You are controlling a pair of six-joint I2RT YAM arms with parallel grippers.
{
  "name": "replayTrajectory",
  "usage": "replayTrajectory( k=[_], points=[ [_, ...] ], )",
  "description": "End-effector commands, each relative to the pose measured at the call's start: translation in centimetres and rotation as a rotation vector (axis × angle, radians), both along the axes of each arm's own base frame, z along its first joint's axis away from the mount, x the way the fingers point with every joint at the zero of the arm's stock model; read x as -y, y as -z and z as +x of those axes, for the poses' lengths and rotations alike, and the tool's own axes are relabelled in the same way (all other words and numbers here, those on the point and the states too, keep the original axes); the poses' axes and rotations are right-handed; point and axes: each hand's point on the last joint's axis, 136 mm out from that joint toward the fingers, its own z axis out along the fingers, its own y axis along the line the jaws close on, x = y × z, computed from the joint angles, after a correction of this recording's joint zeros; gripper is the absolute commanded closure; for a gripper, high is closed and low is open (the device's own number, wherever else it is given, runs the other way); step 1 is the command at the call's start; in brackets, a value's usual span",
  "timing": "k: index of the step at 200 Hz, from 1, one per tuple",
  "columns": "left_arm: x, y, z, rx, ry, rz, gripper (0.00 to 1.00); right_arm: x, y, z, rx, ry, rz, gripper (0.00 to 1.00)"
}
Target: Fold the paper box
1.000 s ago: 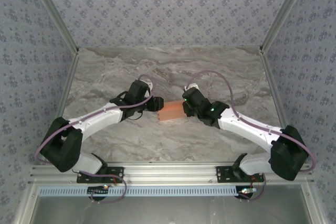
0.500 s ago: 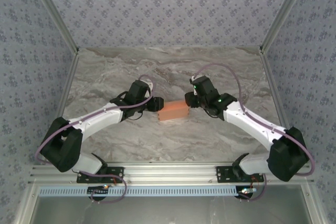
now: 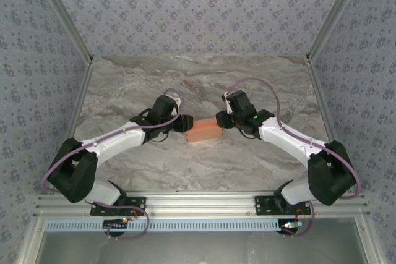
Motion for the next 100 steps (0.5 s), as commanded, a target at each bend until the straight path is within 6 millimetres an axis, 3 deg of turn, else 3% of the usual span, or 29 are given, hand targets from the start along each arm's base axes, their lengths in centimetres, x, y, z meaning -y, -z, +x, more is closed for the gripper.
replayTrajectory(
  k=[1,64,100],
  points=[
    [-1.2,2.6,-1.9,-0.053,0.021,0.08,0.48,1.0,3.2,-2.0,-0.094,-0.009,-0.044,0.58],
    [-1.8,4.7,-2.9,-0.06,0.004,0.092,0.47,2.2,6.3,-3.2,-0.135,0.019,-0.075,0.59],
    [-2.2,4.8,-2.8,-0.035,-0.018,0.085,0.45,2.2,7.1,-3.7,-0.15,0.016,-0.085,0.6]
  ],
)
